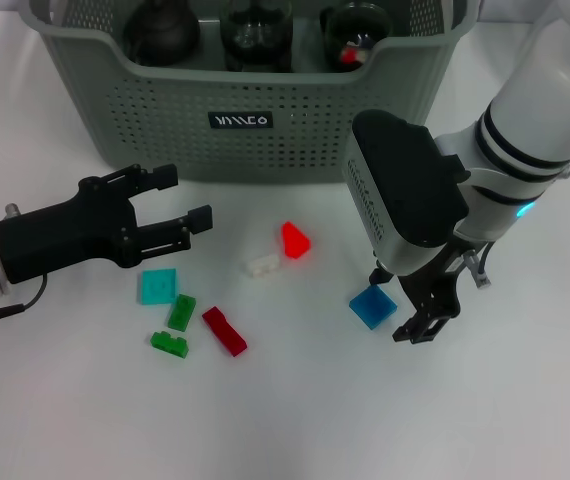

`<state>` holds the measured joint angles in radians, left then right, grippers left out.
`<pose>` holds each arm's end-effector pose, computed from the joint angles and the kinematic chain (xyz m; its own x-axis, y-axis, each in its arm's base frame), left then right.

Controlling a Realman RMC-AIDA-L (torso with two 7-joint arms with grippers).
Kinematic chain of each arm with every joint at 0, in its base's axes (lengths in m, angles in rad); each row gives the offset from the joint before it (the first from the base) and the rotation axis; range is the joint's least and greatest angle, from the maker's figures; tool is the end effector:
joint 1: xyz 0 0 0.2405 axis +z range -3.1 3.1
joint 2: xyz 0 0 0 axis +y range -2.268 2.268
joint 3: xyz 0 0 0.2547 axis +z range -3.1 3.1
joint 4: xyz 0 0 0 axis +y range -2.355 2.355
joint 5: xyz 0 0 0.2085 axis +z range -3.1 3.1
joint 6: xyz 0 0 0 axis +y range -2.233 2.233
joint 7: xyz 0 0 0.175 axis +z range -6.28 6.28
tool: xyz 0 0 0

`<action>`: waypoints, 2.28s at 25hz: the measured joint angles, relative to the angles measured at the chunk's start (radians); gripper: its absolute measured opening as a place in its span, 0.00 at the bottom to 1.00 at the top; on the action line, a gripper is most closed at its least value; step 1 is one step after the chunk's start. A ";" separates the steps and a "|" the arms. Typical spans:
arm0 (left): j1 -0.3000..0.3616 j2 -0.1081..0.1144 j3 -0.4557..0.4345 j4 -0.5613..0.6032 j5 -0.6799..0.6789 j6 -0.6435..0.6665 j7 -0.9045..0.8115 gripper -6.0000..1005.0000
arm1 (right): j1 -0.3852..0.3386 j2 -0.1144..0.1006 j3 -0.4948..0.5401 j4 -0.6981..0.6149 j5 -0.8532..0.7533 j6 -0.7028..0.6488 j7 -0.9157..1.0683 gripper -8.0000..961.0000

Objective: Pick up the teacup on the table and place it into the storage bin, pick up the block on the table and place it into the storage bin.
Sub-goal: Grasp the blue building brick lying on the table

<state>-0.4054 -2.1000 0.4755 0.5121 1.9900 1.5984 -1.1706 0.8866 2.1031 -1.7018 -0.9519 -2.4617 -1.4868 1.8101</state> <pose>-0.2893 0.2976 -0.0295 0.6768 0.3349 0.6556 0.5744 -0.7972 -0.1858 0.1621 0.3378 -0.1158 0.8145 0.2805 0.5079 0.2037 -0.9579 0.2024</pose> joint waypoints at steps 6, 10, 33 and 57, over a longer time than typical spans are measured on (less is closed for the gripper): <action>0.009 0.000 -0.003 -0.001 -0.005 0.000 -0.002 0.82 | 0.004 0.000 -0.009 -0.031 -0.021 -0.008 0.023 0.77; 0.011 0.000 -0.015 -0.001 -0.006 0.000 -0.011 0.82 | 0.011 0.003 -0.015 -0.034 -0.042 -0.011 -0.002 0.85; 0.013 -0.005 -0.028 -0.001 -0.007 -0.010 -0.029 0.82 | 0.050 0.003 -0.021 0.087 0.053 0.029 -0.115 0.97; 0.020 -0.006 -0.028 -0.001 -0.007 -0.011 -0.029 0.82 | 0.060 0.000 0.006 0.138 0.048 0.070 -0.120 0.84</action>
<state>-0.3849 -2.1062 0.4479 0.5108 1.9834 1.5876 -1.1996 0.9461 2.1030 -1.6957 -0.8136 -2.4132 -1.4165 1.6900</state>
